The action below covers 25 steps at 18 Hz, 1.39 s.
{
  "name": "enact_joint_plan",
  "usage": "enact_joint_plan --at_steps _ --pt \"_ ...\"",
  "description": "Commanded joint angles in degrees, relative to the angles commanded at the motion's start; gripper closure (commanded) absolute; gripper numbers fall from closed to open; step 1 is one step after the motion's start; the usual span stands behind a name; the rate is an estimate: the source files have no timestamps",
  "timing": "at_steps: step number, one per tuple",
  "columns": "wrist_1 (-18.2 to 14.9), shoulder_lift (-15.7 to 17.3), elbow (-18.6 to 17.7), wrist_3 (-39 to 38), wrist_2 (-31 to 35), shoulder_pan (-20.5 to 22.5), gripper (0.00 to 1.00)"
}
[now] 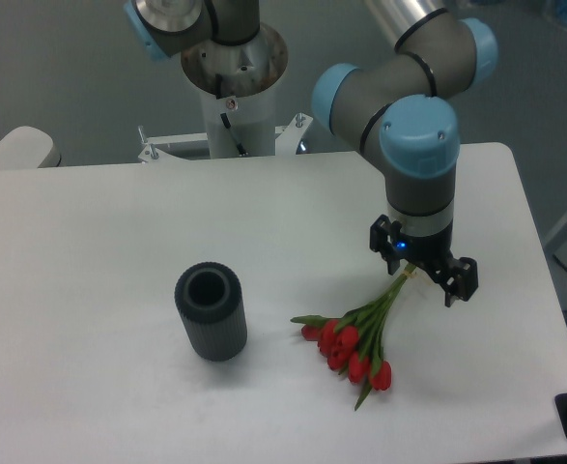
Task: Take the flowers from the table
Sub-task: 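Move the open gripper over the red tulip stems and lower it, then close the gripper around the green tulip stems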
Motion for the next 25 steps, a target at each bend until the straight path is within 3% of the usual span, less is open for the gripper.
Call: enact_joint_plan --at_steps 14,18,22,25 --pt "0.88 -4.66 -3.79 0.16 -2.37 0.88 0.0" --pt "4.91 -5.36 -5.72 1.39 -2.29 0.88 0.0" --pt "6.15 -6.59 -6.25 1.31 -2.29 0.88 0.0" --pt "9.22 -7.38 -7.83 1.22 -2.2 0.79 0.0"
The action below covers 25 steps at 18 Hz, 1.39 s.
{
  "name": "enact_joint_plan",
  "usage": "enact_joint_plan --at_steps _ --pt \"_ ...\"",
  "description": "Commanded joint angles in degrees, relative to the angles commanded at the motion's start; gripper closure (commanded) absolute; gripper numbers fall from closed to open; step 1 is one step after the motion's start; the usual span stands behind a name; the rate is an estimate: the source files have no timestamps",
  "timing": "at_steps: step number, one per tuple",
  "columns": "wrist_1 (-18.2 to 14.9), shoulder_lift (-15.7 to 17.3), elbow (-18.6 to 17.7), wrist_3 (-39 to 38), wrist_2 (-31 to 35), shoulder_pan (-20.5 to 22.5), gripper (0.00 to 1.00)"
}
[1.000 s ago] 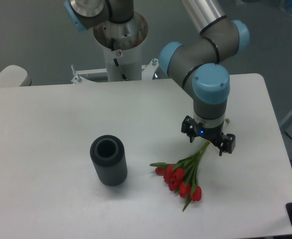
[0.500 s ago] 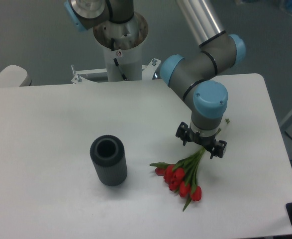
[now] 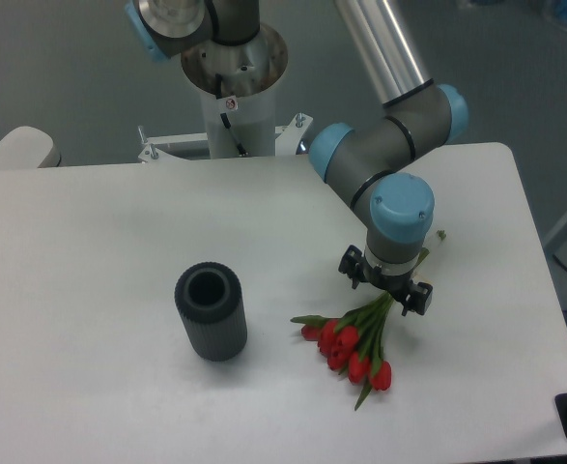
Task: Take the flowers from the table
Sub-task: 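Close the gripper around the green tulip stems, then lift the tulip bunch up off the table toward the black vase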
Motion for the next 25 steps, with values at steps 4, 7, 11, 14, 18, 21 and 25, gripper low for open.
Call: enact_joint_plan --at_steps 4,7,11,14,18,21,25 --pt "2.82 -0.53 -1.59 0.0 0.0 -0.09 0.0" --pt "3.17 -0.62 -1.94 0.09 0.0 -0.09 0.0" --pt "3.26 -0.88 -1.85 0.17 0.0 -0.18 0.0" --pt "3.17 -0.88 -1.24 0.53 0.09 -0.18 0.48" --pt "3.17 -0.88 -1.15 1.76 0.18 -0.18 0.58" --pt "3.17 -0.88 -1.15 1.67 0.18 -0.18 0.61" --pt "3.09 -0.79 -0.8 1.93 0.09 -0.18 0.64"
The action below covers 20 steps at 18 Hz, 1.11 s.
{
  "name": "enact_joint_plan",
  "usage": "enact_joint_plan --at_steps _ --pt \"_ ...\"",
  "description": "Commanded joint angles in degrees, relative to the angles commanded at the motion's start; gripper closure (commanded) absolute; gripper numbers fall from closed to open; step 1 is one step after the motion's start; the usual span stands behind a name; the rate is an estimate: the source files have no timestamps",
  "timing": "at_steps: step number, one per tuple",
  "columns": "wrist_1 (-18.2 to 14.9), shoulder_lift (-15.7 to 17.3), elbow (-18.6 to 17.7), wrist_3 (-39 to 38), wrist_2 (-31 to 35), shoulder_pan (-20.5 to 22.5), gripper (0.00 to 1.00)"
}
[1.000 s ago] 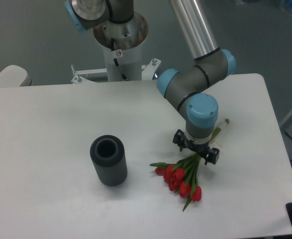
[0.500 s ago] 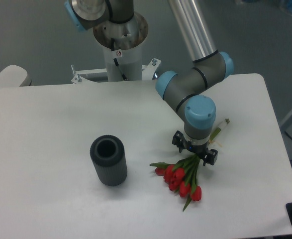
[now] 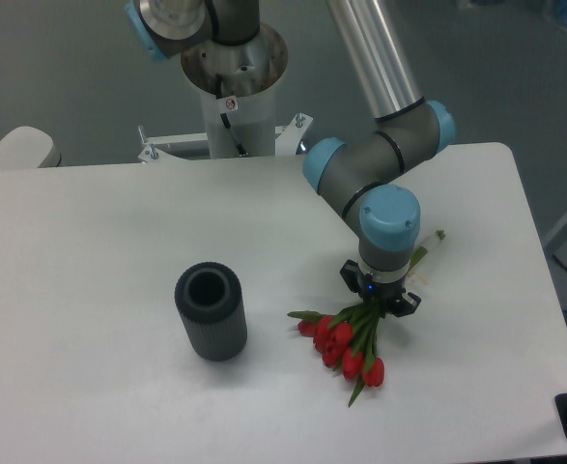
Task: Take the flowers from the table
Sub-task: 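Lift the tulip bunch up off the table toward the black vase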
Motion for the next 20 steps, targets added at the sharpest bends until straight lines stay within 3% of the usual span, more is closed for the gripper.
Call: enact_joint_plan --at_steps 11,17,20 --pt "-0.53 2.28 1.67 0.62 -0.7 -0.44 0.75" --pt "-1.23 5.45 3.78 0.44 -9.3 -0.97 0.75" --pt "-1.23 7.55 3.96 -1.05 -16.85 -1.05 0.75"
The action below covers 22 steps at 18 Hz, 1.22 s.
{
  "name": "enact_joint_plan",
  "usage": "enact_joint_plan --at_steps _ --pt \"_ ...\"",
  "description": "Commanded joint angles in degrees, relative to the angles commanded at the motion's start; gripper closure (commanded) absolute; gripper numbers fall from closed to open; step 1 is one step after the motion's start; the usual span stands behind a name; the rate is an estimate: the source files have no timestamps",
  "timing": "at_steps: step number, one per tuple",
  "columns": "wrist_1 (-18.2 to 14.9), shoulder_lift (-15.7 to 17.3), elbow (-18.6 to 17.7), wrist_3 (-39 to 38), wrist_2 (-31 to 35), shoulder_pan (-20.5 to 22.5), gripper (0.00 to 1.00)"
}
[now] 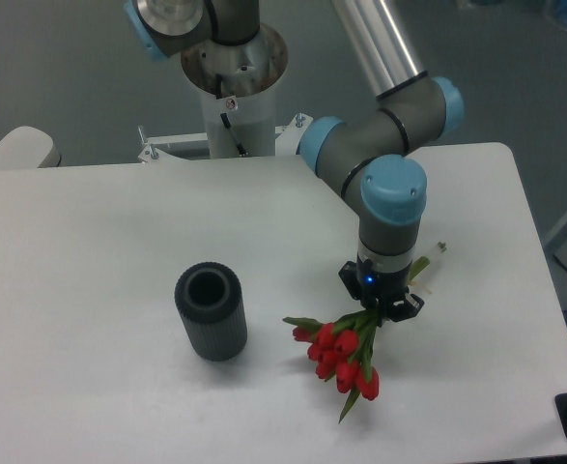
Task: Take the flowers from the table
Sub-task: 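Lift the tulip bunch up off the table toward the black vase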
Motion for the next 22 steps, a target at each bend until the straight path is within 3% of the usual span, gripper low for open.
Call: enact_joint_plan --at_steps 5,10,15,22 --pt "0.0 3.78 0.35 -2.64 -12.13 0.88 0.75" --pt "0.0 5.1 0.97 -3.43 -25.23 2.1 0.75" --pt "0.09 5.11 1.23 -5.97 -32.45 4.21 0.75" --pt "0.26 5.2 0.62 -6.95 -33.95 5.45 0.74"
